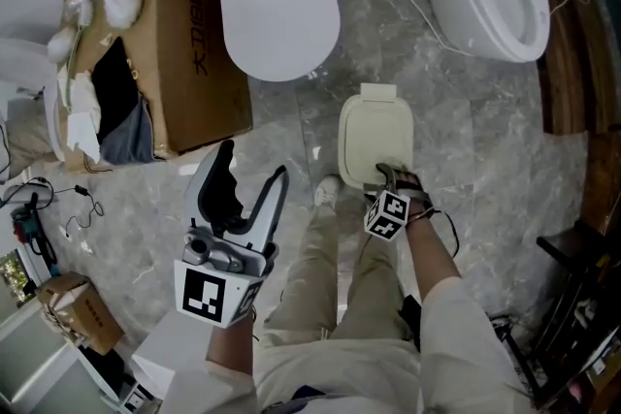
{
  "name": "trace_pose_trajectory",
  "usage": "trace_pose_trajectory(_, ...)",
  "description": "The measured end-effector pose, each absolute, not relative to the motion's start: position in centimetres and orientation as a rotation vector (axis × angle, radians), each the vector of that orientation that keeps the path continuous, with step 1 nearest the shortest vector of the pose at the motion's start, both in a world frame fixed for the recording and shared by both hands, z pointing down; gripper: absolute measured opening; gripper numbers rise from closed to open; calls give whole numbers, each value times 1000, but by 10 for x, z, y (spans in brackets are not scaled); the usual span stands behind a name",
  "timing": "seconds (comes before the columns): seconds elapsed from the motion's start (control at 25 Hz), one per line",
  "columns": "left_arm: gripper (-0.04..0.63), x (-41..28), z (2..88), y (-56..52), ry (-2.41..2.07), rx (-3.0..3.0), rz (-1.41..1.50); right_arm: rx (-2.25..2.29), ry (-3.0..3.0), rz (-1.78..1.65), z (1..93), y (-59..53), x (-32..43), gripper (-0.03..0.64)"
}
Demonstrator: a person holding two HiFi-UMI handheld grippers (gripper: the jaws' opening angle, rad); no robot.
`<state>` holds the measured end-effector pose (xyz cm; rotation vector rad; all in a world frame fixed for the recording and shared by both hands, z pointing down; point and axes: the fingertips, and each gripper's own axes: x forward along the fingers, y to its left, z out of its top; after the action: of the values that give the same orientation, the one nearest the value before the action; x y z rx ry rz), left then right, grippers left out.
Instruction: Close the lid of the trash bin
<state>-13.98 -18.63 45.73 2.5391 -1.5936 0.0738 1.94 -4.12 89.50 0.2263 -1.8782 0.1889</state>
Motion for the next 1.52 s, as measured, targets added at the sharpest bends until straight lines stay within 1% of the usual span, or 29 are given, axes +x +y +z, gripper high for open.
trace_pose_trajectory(0.44,250,-149,477,-159,-1633,2522,78,248,-1843,267,953,-22,17,365)
trace_pose_trajectory(0.8,250,-156,487,-152,-1648,2470,71,315,-1847,272,968,-23,15,364)
trace_pose_trajectory(0.88,250,-156,489,-149,-1649,2476,76,328,-1847,277,972,-22,15,370)
trace_pose_trajectory(0.92,250,-156,490,-148,-1646,2474,72,337,-1845,283,974,-22,16,391)
trace_pose_trajectory(1.0,250,-157,491,-148,-1652,2485,77,370,-1851,299,977,-25,16,369)
trace_pose_trajectory(1.24,250,-154,490,-151,-1653,2488,69,406,-1864,349,978,-28,13,365)
trace_pose_trajectory(1.4,250,-155,473,-149,-1658,2504,54,399,-1808,503,969,-31,14,347)
trace_pose_trajectory(1.48,250,-156,458,-150,-1665,2506,35,501,-1809,596,950,-46,16,343)
trace_pose_trajectory(1.52,250,-156,450,-150,-1667,2502,24,578,-1827,638,937,-57,16,330)
